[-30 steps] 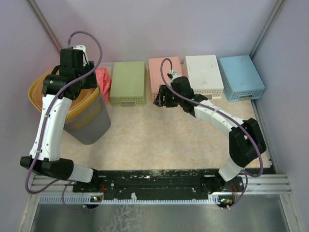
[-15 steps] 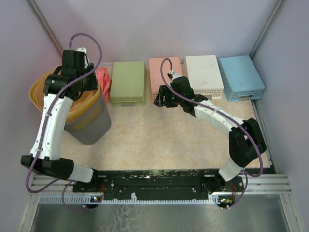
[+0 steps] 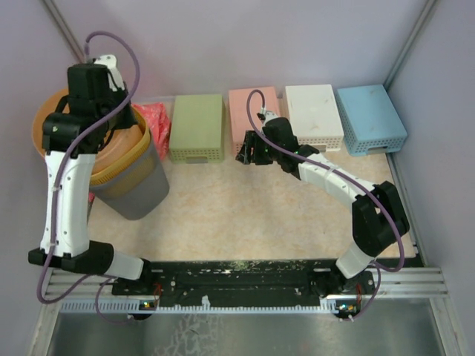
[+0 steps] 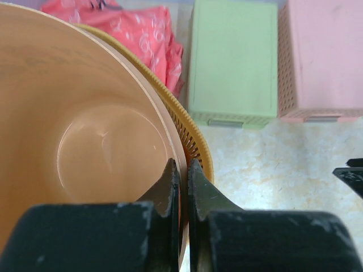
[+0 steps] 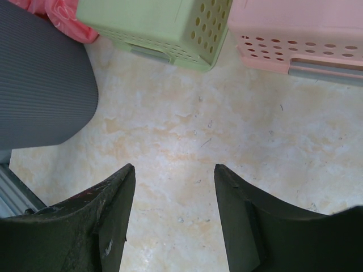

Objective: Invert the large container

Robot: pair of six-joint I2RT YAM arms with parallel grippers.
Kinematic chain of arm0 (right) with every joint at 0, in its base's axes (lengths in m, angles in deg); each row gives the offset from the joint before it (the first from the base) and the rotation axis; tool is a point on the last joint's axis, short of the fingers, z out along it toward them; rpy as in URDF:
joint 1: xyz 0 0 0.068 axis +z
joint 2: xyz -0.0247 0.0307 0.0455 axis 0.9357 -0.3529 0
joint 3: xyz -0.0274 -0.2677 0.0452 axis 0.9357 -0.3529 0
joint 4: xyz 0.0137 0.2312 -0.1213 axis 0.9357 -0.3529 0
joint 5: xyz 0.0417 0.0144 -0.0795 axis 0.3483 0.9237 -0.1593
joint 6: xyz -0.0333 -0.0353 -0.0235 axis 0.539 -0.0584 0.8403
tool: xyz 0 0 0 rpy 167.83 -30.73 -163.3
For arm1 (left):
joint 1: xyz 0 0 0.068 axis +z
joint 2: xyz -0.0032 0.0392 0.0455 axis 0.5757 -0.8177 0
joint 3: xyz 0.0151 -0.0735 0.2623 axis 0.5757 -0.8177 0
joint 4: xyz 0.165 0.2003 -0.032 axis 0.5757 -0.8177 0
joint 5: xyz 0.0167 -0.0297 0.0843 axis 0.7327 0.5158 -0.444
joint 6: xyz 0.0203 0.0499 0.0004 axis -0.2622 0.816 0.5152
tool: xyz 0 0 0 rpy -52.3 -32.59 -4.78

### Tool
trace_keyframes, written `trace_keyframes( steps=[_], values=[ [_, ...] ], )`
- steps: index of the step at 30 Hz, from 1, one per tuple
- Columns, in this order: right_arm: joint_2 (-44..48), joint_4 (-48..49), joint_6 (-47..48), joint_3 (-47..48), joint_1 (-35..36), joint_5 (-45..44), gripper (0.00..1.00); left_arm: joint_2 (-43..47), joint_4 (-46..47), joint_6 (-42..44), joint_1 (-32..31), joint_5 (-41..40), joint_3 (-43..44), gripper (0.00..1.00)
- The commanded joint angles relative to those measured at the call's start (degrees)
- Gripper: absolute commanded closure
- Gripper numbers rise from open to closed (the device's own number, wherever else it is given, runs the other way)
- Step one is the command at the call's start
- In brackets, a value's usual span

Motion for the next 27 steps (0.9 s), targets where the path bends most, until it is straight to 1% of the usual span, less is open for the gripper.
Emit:
trace_keyframes(
  steps=[1, 4, 12, 16, 19, 21, 23, 24, 27],
  values=[
    [0.05, 1.26, 0.45, 1.86, -0.17, 0.42, 0.42, 4.09, 9.8, 7.62, 0.15, 0.62, 9.05, 1.0],
    [-0.14, 1.08, -0.13, 2.16, -0.52, 0.67, 0.42, 3.99, 11.63, 9.2, 0.15, 1.76, 14.64, 1.0],
    [0.41, 1.18, -2.23, 2.09, -1.37, 0.31, 0.43, 6.97, 24.58, 10.29, 0.15, 10.14, 20.35, 1.0],
    [2.82, 1.23, -3.1, 1.2, -2.0, -1.45, 0.43, 8.21, 29.78, 8.24, 0.15, 16.12, 20.35, 1.0],
    [6.82, -0.43, -2.97, 1.2, -3.47, -4.53, 0.43, 7.51, 32.96, 4.67, 0.15, 23.62, 20.34, 1.0],
    [10.14, -2.06, -3.0, 0.87, -5.78, -7.56, 0.43, 5.98, 35.02, 1.14, 0.15, 30.81, 20.32, 1.0],
    [14.31, -3.16, -4.09, -0.29, -10.03, -10.23, 0.42, 3.27, 37.23, -3.44, 0.15, 37.68, 20.19, 1.0],
    [16.32, -3.51, -4.98, -1.23, -12.76, -10.76, 0.42, 2.14, 38.39, -4.65, 0.15, 40.61, 20.01, 1.0],
    [22.91, -5.11, -9.12, -4.38, -24.07, -9.67, 0.41, -0.23, 43.61, -11.22, -0.05, 48.36, 16.92, 1.0]
  ],
)
